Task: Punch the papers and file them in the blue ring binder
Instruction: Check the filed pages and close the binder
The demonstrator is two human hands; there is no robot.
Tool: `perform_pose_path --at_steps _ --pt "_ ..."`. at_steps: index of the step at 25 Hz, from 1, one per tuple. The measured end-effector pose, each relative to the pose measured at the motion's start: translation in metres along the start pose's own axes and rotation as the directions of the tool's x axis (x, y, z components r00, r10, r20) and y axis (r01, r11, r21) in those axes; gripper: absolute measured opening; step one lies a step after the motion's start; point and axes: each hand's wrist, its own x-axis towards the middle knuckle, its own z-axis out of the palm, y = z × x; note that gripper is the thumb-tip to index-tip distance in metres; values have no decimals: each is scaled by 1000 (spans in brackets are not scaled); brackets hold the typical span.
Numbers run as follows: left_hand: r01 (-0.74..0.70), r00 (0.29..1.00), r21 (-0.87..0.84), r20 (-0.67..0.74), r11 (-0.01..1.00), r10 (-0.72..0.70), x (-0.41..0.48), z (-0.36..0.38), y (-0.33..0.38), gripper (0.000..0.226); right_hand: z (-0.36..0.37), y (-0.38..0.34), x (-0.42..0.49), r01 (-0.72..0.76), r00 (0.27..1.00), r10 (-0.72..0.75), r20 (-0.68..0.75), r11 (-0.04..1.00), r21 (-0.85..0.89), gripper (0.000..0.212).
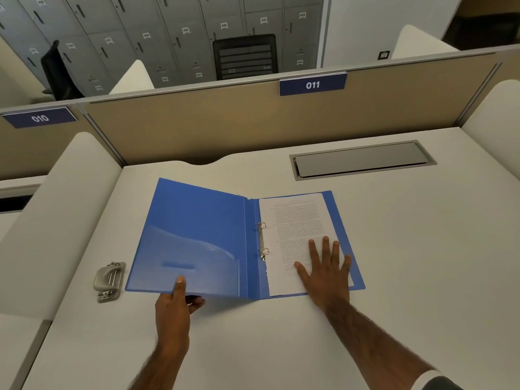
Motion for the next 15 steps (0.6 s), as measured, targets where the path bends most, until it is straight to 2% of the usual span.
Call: perform_pose_path --at_steps 1,4,5,6,7,8,9,10,11,12,13,15 --pt "62 998 11 -33 998 -61 -2 -5 -5 32 0 3 0 11 1000 -11 7 1000 -4 86" --pt "327 943 62 -88 943 -322 -14 -11 -16 60 -2 8 0 34 999 -34 6 999 -14 87" --pt "371 928 135 -91 919 -361 -21 -7 -17 62 -2 9 0 35 999 -35 4 999 -14 86" --pt "336 942 253 -80 907 -326 -29 1 -17 58 -2 10 0 35 999 -35 5 999 -14 86" --pt "201 978 416 -35 887 -206 -37 13 -16 49 -3 10 0 36 999 -36 4 999 -16 86" --pt "-20 995 579 88 815 -37 -44 27 -14 40 -4 10 0 37 999 -37 5 999 -15 85" --pt "-268 957 678 266 685 112 -48 45 -14 31 -4 10 -1 38 999 -38 9 999 -11 85" --pt "-473 873 708 456 525 171 -50 64 -14 23 -4 9 -1 40 999 -40 13 999 -4 85" --pt "-618 776 689 611 379 155 -47 83 -17 23 -4 9 -1 41 999 -41 15 999 -3 85" --pt "-720 684 648 723 246 99 -42 101 -23 33 -5 8 -1 39 999 -39 13 999 -5 85" --pt "-782 616 607 788 144 23 -36 116 -30 42 -6 7 -2 32 999 -32 10 999 -5 85" --pt "-828 554 559 828 41 -91 -28 134 -39 51 -9 5 -7 -25 1000 25 2 1000 3 86"
